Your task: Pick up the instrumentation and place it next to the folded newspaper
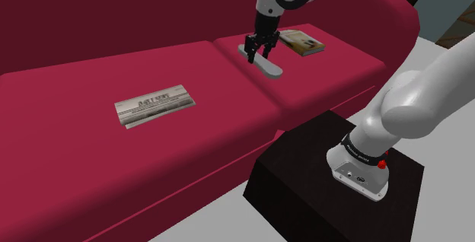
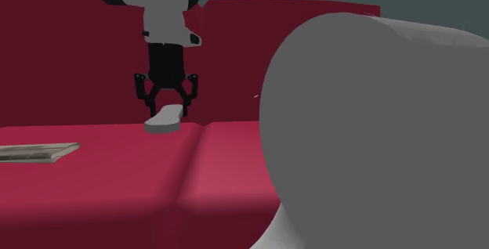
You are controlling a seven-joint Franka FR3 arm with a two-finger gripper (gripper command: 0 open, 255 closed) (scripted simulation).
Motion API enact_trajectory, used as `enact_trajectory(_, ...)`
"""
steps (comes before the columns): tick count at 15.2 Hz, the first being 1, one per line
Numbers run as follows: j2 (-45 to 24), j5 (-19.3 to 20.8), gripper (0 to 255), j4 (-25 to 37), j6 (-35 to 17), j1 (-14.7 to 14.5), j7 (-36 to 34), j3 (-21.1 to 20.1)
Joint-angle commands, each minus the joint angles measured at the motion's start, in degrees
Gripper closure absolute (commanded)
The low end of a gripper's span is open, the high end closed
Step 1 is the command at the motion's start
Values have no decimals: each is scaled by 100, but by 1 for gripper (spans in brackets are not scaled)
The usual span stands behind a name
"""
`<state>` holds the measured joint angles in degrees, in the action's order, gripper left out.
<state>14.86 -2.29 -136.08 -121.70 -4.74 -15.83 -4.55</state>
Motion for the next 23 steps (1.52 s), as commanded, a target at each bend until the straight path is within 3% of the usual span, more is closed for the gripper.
enact_trajectory(1,5,-56,255,27,24,-131,-296,-191)
enact_trajectory(13,-508,-185,255,621,50,-848,-2074,-1318)
enact_trajectory(23,-1592,238,255,1826,208,-1417,-3678,-2115)
